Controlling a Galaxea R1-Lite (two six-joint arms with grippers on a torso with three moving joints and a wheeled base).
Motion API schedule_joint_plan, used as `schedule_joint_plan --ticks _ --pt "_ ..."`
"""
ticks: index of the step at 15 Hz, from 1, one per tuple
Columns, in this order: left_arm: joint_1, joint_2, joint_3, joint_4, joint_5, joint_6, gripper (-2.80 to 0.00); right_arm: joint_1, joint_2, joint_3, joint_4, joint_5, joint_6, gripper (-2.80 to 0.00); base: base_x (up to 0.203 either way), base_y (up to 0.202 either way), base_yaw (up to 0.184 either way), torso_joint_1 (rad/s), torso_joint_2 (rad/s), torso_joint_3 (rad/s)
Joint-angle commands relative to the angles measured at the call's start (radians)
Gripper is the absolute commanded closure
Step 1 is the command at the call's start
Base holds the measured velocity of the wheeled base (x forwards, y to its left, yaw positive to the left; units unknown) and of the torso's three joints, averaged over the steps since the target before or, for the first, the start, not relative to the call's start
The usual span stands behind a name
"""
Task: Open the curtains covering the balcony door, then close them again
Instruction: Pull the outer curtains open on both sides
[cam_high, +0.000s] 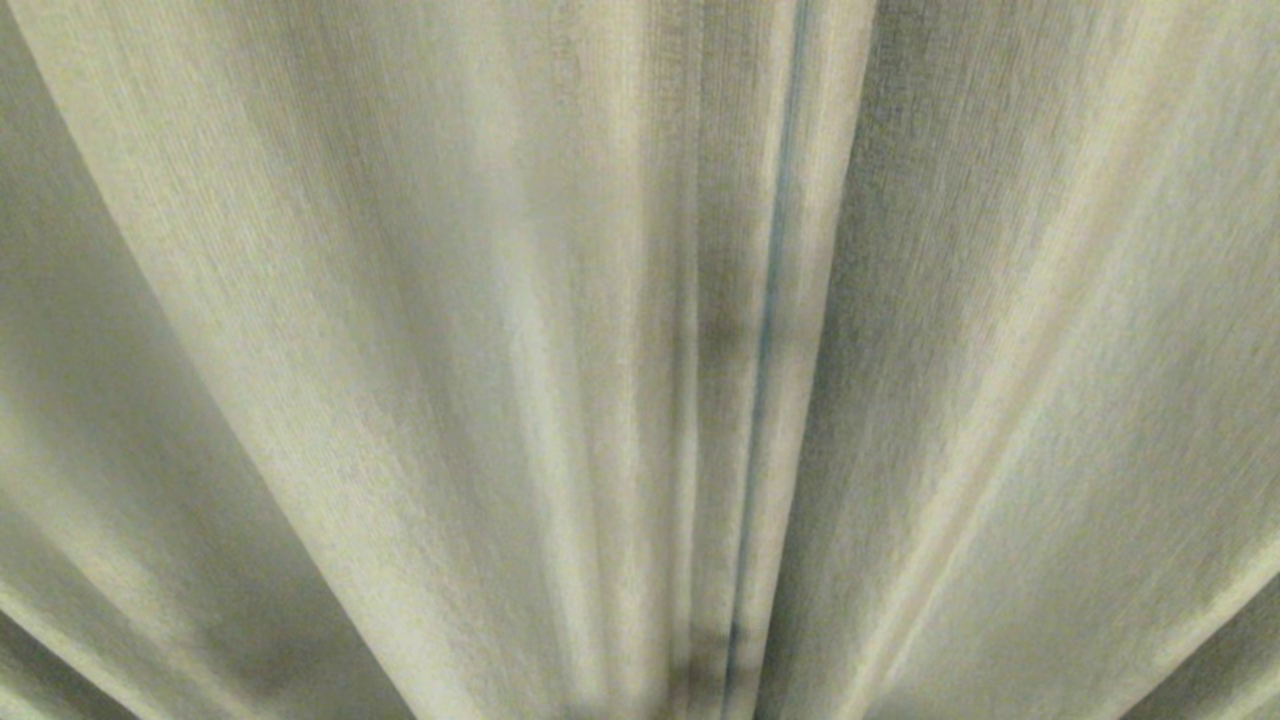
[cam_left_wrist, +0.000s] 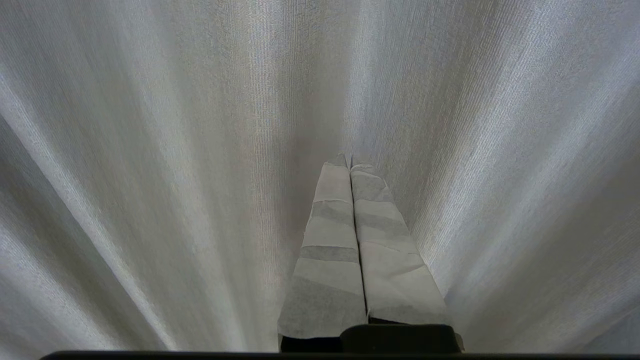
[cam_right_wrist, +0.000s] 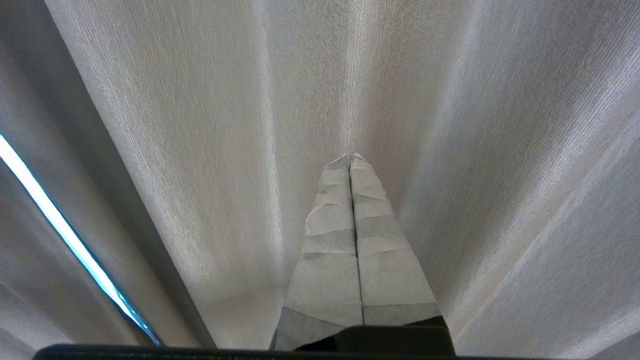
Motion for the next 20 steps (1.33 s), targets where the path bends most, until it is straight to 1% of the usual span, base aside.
schedule_joint_plan --ticks 1,15,20 --pt "0.000 0.000 0.000 -0.001 0.000 -0.001 0.00 0.000 0.000 0.000 0.000 0.001 -0.001 0.00 0.000 0.000 0.000 0.000 0.00 0.000" --pt "0.000 0.000 0.000 -0.001 0.001 -0.001 0.00 0.000 0.000 0.000 0.000 0.001 -0.001 0.00 0.000 0.000 0.000 0.000 0.00 0.000" --pt "0.000 0.000 0.000 -0.001 0.002 -0.001 0.00 0.000 0.000 0.000 -0.001 0.001 -0.027 0.00 0.000 0.000 0.000 0.000 0.00 0.000"
